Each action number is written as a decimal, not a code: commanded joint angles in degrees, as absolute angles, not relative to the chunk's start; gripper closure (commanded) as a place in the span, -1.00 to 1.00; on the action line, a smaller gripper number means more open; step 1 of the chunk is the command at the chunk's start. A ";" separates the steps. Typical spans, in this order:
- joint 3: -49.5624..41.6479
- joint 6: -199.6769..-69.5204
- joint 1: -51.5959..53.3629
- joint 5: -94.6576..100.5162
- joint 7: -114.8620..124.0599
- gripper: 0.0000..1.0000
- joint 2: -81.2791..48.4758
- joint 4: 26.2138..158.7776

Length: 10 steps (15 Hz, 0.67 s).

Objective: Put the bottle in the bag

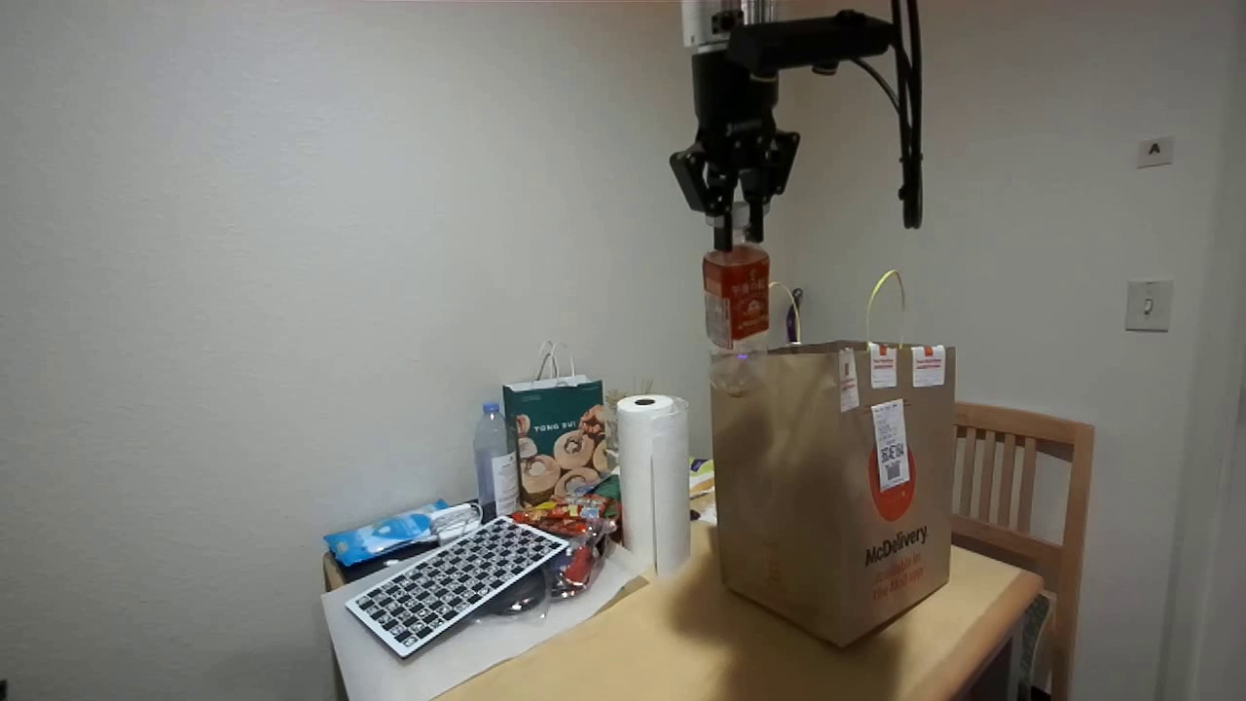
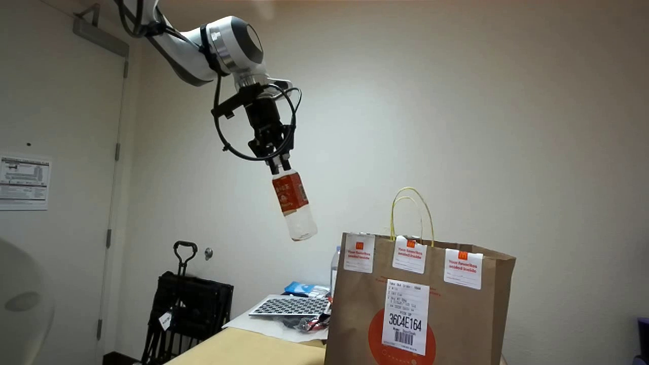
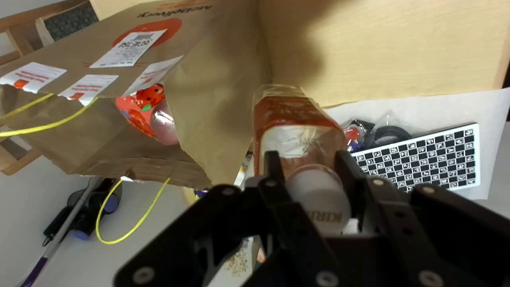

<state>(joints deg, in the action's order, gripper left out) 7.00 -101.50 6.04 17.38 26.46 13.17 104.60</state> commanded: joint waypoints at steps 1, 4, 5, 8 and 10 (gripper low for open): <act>7.94 -100.83 3.84 22.25 25.71 0.73 14.87 101.56; 7.67 -100.09 2.01 26.43 27.00 0.73 15.85 100.21; 7.50 -99.80 1.23 27.23 27.44 0.73 16.30 100.40; 6.83 -99.18 -0.85 27.82 28.29 0.73 17.35 101.57; 6.02 -98.94 -2.04 27.06 28.75 0.73 18.13 103.11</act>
